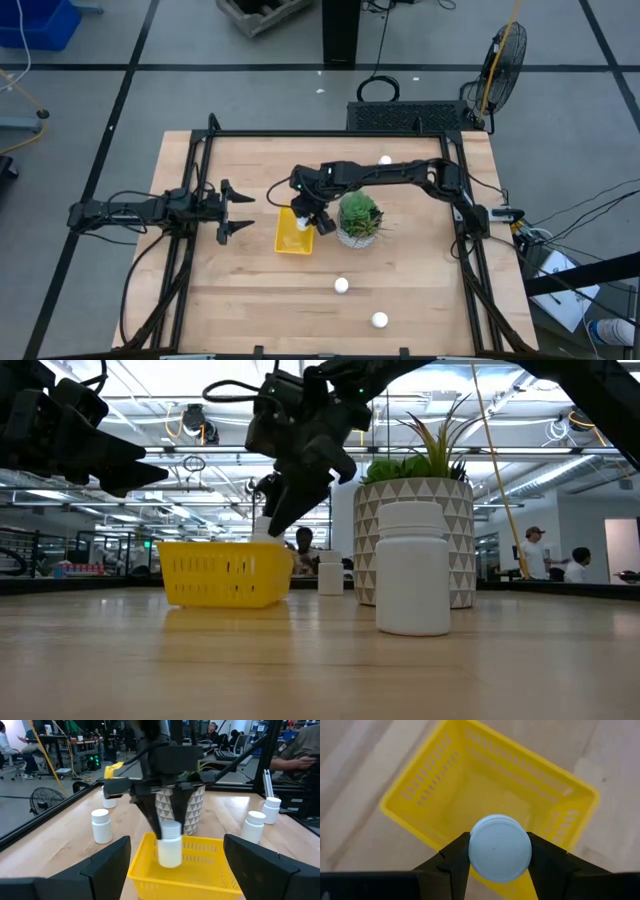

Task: Pick and place pill bottles into a basket
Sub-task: Put the white medicine bottle into the yellow basket

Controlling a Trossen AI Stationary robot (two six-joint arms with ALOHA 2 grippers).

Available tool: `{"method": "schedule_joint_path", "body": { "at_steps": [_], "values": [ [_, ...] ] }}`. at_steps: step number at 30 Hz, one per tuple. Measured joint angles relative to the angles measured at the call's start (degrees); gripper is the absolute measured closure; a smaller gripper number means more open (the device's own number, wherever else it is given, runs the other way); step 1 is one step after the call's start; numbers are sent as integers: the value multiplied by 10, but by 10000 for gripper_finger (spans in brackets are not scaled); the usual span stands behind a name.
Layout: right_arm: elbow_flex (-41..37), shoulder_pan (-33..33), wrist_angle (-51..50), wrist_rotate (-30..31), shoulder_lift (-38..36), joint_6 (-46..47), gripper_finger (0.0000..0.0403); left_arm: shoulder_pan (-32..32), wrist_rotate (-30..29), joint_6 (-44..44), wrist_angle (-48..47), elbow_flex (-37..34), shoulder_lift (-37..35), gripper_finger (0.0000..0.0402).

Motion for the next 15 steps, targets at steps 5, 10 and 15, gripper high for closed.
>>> {"method": "schedule_joint_path", "body": {
  "at_steps": [5,10,15],
  "values": [
    [0,-9,-6,31,0,-12,243,0,0,0,0,0,0,78],
    [0,-15,-16,32,0,-17,243,0,0,0,0,0,0,78],
    [0,-15,-16,30,0,-17,243,0,0,0,0,0,0,78]
  ]
}}
